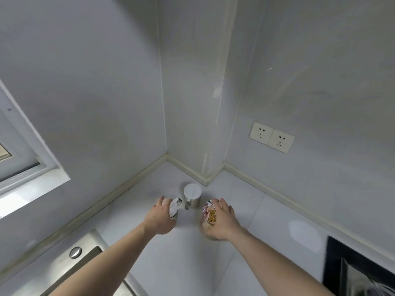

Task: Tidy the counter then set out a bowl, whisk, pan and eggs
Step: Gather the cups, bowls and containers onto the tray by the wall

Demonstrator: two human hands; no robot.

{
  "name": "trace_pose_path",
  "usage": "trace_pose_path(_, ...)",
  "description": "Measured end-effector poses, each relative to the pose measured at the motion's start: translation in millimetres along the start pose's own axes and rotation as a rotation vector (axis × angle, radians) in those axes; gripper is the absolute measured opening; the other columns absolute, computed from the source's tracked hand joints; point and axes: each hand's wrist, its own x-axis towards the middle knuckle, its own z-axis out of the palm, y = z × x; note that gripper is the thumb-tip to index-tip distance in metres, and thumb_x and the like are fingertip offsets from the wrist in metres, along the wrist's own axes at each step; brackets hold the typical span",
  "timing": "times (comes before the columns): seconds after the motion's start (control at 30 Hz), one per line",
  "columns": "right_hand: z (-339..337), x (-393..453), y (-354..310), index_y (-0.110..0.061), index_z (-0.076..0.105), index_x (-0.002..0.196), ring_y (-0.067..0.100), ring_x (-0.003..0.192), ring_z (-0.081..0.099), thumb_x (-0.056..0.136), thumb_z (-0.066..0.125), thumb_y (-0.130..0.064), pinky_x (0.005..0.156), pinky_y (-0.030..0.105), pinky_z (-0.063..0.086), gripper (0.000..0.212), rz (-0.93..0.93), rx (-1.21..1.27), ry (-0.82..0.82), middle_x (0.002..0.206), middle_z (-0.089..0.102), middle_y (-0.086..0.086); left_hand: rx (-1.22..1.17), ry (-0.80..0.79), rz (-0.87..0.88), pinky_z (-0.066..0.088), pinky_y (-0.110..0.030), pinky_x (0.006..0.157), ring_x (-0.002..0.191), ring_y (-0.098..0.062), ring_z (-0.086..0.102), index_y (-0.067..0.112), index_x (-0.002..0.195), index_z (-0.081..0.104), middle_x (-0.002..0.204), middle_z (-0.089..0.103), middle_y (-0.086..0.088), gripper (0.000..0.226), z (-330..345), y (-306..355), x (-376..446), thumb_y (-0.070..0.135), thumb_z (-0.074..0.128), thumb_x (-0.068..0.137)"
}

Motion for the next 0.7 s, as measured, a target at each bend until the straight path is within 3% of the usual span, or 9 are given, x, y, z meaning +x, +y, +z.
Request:
trace_pose_path(0.17,12,20,0,-0.034,0.006,0.157,0.036,0.151,0.004,0.078,0.069,-0.056,0.114,0.052,0.034,0.103,0.024,-0.121,-0.025,0.165,-0.006,-0.009,0.065,-0.065,-0.018,0.031,-0.038,0.118,0.15,-0.032,0.022,0.025,0.158,0.009,0.167,0.002,-0.009,0.09,13,-8,33,0.04,0.056,0.084)
trace_pose_path(0.27,11,27,3,-0.032,0.014,0.154,0.033,0.142,0.023,0.074,0.071,-0.059,0.108,0.048,0.041,0.101,0.0,-0.144,0.009,0.161,0.007,-0.007,0.093,-0.093,-0.021,0.034,-0.042,0.116,0.148,-0.034,0.02,0.031,0.156,0.005,0.165,0.004,-0.003,0.094,23,-11,47,0.037,0.058,0.078)
trace_pose_path(0.37,9,36,2,-0.026,0.025,0.143,0.029,0.128,0.039,0.071,0.079,-0.054,0.098,0.046,0.046,0.095,-0.014,-0.198,0.032,0.147,0.029,-0.004,0.078,-0.026,-0.036,0.04,-0.044,0.111,0.137,-0.038,0.032,0.033,0.153,0.015,0.16,0.016,0.0,0.073,30,-9,55,0.039,0.052,0.089)
trace_pose_path(0.47,11,41,6,-0.025,0.024,0.143,0.028,0.125,0.042,0.072,0.082,-0.044,0.096,0.046,0.05,0.093,-0.025,-0.205,0.038,0.143,0.033,-0.004,0.036,0.076,-0.041,0.051,-0.04,0.092,0.12,-0.035,0.049,0.037,0.147,0.031,0.143,0.039,0.005,0.056,33,-7,60,0.044,0.051,0.095)
trace_pose_path(0.57,13,38,8,-0.027,0.022,0.149,0.029,0.121,0.045,0.071,0.078,-0.051,0.098,0.044,0.051,0.099,-0.03,-0.192,0.025,0.14,0.031,-0.002,0.051,0.09,-0.052,0.052,-0.038,0.087,0.112,-0.033,0.053,0.037,0.146,0.036,0.139,0.044,0.005,0.056,32,-7,59,0.045,0.054,0.094)
trace_pose_path(0.7,16,27,13,-0.024,0.029,0.135,0.027,0.114,0.045,0.062,0.079,-0.056,0.093,0.039,0.051,0.094,-0.001,-0.195,-0.045,0.128,0.035,-0.001,0.079,0.066,-0.049,0.052,-0.038,0.088,0.107,-0.032,0.056,0.037,0.145,0.039,0.134,0.047,0.003,0.06,32,-7,51,0.047,0.059,0.09)
